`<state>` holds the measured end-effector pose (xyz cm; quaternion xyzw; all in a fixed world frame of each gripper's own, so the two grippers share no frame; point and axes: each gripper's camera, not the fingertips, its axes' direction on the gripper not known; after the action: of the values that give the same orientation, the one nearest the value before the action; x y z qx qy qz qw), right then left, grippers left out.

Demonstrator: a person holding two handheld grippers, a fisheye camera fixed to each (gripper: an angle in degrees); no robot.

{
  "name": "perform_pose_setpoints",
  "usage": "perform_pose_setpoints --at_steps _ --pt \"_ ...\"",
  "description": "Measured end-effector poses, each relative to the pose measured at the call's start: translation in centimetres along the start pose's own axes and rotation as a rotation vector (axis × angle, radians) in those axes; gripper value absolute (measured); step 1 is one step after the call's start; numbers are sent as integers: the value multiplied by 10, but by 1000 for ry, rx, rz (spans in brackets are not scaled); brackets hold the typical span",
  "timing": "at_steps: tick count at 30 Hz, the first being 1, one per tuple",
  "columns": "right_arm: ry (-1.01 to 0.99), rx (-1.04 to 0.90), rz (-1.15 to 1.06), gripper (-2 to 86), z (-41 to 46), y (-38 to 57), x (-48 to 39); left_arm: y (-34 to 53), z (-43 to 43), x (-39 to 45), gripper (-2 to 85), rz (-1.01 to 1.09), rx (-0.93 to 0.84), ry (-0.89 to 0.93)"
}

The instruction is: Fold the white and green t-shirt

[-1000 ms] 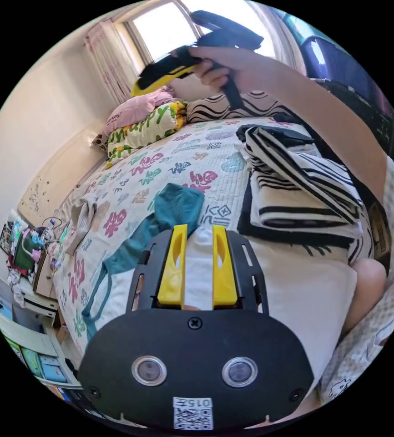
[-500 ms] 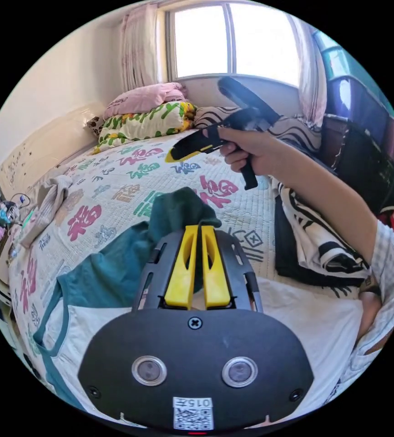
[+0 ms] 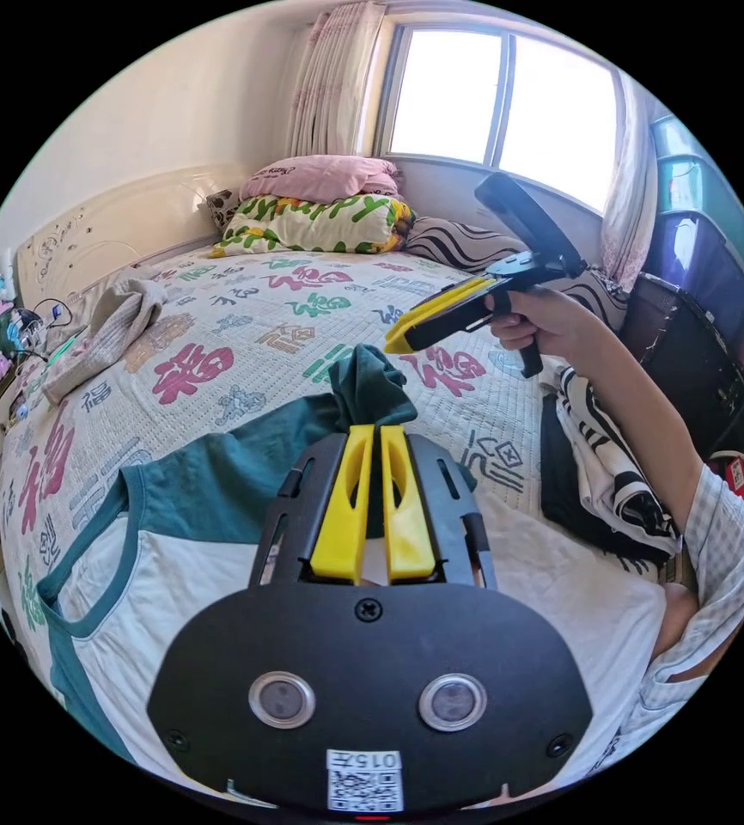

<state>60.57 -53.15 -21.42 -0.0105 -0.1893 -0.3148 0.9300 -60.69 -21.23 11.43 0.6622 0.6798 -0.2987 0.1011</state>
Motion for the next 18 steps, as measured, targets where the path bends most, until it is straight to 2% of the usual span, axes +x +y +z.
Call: perform_pose_setpoints --at_steps 4,7,10,12,18 --pt "-32 -116 -103 111 16 -16 -3 0 7 -5 3 13 25 -14" --pt "33 -129 -75 116 25 -29 1 -1 13 -10 3 17 34 1" --pt "124 -115 10 55 27 -37 16 -2 18 -15 2 20 32 0" --pt "186 -92 46 4 20 -37 26 -2 20 -19 0 20 35 -2" --pt "105 124 163 -6 -30 -34 59 -7 28 -21 -3 17 104 122"
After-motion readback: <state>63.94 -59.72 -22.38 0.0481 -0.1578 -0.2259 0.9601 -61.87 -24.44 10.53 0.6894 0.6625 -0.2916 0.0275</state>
